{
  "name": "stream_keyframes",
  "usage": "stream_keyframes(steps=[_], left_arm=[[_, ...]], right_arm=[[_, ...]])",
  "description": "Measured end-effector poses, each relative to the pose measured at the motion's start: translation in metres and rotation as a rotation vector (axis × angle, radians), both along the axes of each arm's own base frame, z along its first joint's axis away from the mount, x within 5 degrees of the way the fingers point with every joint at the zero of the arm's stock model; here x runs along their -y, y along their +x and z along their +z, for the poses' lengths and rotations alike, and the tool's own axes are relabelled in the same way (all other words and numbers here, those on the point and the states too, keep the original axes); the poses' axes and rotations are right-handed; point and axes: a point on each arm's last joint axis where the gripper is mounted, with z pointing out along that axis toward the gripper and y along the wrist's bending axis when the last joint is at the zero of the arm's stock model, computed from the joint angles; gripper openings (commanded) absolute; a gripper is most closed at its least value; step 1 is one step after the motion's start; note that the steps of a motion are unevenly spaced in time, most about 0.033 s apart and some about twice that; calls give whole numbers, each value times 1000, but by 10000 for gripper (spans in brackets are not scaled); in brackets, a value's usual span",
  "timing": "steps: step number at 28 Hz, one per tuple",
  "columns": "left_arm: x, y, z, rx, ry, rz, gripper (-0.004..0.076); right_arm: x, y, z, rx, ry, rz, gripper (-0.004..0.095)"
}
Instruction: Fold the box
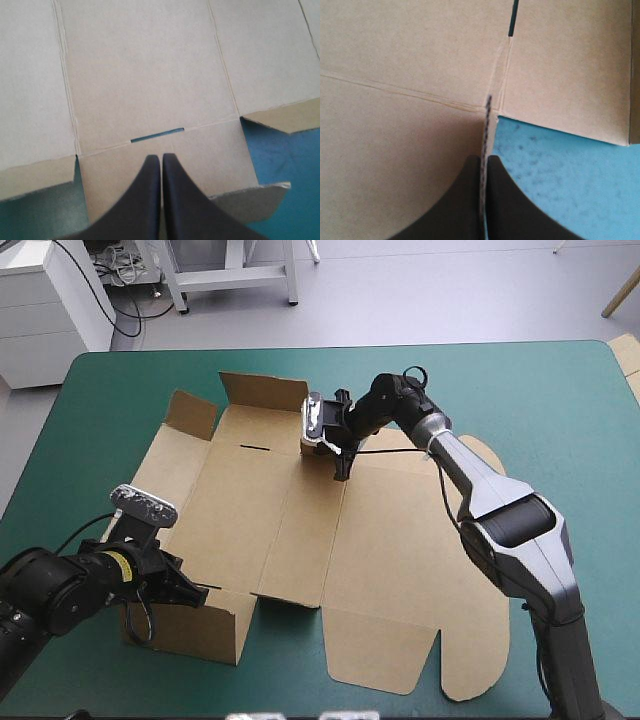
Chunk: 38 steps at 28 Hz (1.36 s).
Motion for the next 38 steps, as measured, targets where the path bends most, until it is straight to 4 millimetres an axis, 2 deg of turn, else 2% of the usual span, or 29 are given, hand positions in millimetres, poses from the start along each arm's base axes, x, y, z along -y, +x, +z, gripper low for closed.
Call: stream_keyframes(steps=[10,23,24,26,30,32,33,35,37,38], left_arm=[[1,1,1,12,-11,5,-8],[1,1,1,13,-12,5,-8],[1,1,1,13,-12,5,-8],[1,1,1,13,-12,5,-8],[1,1,1,13,-12,5,-8],[1,1,1,12,-11,5,-8],[1,1,1,12,-11,5,-8],[1,1,1,11,-11,5,-8],[1,1,1,11,-11,5,-8],[1,1,1,11,-11,5,-8]], right_arm=[[-2,-13,-2,-18,-26,223,-21],[-3,-14,-1,-23,-9,223,9],[-3,-14,-1,-22,-8,222,38],[-3,-13,-1,-20,-8,221,162],[-4,-13,0,-15,-6,218,608],[-4,-13,0,-17,-6,215,753],[-4,-13,0,-18,-5,215,782],[-3,-14,6,-13,2,205,754],[-2,-17,27,0,31,163,715],[0,-20,44,7,58,125,688]])
